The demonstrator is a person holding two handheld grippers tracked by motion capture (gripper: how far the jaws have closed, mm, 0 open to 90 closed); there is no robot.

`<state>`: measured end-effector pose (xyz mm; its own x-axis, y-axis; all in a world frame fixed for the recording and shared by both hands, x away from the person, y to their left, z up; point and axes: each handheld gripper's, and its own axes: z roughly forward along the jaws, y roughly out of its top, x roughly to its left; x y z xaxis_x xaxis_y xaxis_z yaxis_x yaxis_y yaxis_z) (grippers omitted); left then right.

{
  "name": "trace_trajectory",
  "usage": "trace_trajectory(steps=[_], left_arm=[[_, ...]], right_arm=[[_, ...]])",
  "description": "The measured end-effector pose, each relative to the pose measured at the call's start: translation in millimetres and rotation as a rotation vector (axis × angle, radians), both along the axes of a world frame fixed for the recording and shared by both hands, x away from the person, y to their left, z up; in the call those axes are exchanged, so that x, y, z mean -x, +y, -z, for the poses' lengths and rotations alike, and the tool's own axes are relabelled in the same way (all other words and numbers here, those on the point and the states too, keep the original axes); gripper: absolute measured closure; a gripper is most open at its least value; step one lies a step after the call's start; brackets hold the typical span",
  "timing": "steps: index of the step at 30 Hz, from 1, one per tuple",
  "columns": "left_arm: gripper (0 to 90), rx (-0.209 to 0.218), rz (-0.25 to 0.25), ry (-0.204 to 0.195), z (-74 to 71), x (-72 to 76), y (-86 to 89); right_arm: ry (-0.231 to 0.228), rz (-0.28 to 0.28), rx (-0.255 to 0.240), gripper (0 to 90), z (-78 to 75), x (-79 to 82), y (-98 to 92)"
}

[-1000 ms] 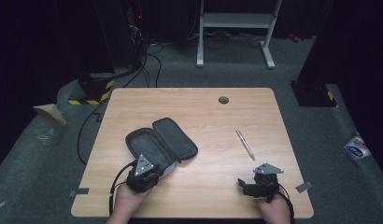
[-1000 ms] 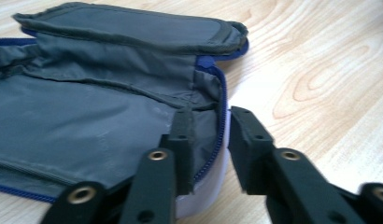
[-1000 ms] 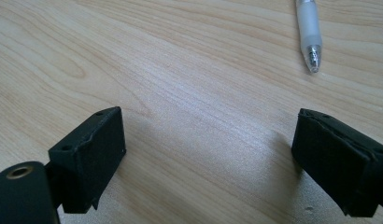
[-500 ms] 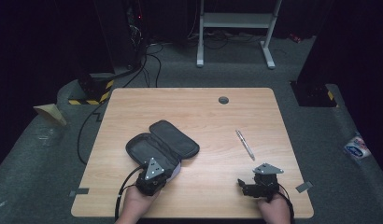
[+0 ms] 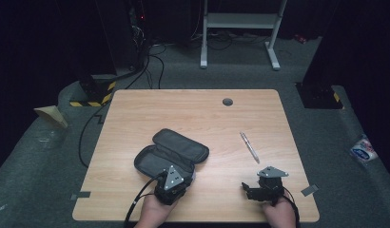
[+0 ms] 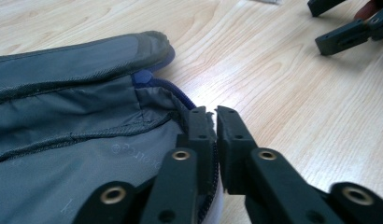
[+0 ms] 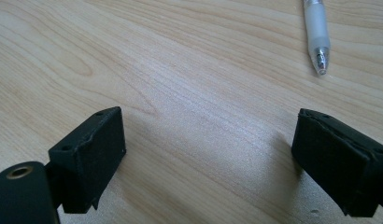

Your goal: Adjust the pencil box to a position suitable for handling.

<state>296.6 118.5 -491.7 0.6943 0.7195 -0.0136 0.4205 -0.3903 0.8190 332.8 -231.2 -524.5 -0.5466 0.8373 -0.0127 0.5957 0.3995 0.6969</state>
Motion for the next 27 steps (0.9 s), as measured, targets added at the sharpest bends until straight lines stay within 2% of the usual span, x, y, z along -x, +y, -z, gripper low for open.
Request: trace_trajectory(steps=[1,6,8,9,12,14,15,18,20,21,27], left_arm=[[79.6,0.016,-0.01,-0.008,-3.0,0.2,4.1],[73.8,0.037,-0.044,-0.038,-10.2,-0.6,18.5],[73.1,0.024,-0.068,-0.048,-12.1,-2.4,29.0],[72.7,0.023,-0.101,-0.05,-12.5,-4.3,39.2],[71.1,0.022,-0.137,-0.056,-13.0,-7.4,52.7],[70.4,-0.003,-0.185,-0.068,-13.2,-11.3,69.0],[70.4,-0.003,-0.185,-0.068,-13.2,-11.3,69.0],[70.6,-0.026,-0.22,-0.07,-13.9,-14.9,85.4],[70.6,-0.045,-0.26,-0.076,-13.8,-17.3,99.3],[70.5,-0.045,-0.26,-0.076,-13.8,-17.3,99.3],[69.3,-0.009,-0.364,-0.072,-12.4,-22.6,132.8]], right_arm=[[0.0,-0.001,0.0,9.4,0.0,0.0,0.0],[-0.001,-0.003,0.001,9.4,0.0,-0.1,0.0],[-0.001,-0.004,0.001,9.4,0.0,-0.1,0.0],[-0.002,-0.005,0.001,9.4,0.0,-0.1,0.0],[0.0,-0.004,0.001,9.4,0.0,0.0,0.0],[0.0,-0.004,0.001,9.4,-0.1,0.1,0.0],[0.0,-0.004,0.001,9.4,-0.1,0.1,0.0],[0.0,-0.005,0.001,9.4,0.0,0.0,0.0],[0.002,-0.004,0.0,9.4,-0.1,0.3,0.3],[0.002,-0.004,0.0,9.4,-0.1,0.3,0.3],[0.003,-0.004,-0.001,9.4,-0.1,0.3,0.3]])
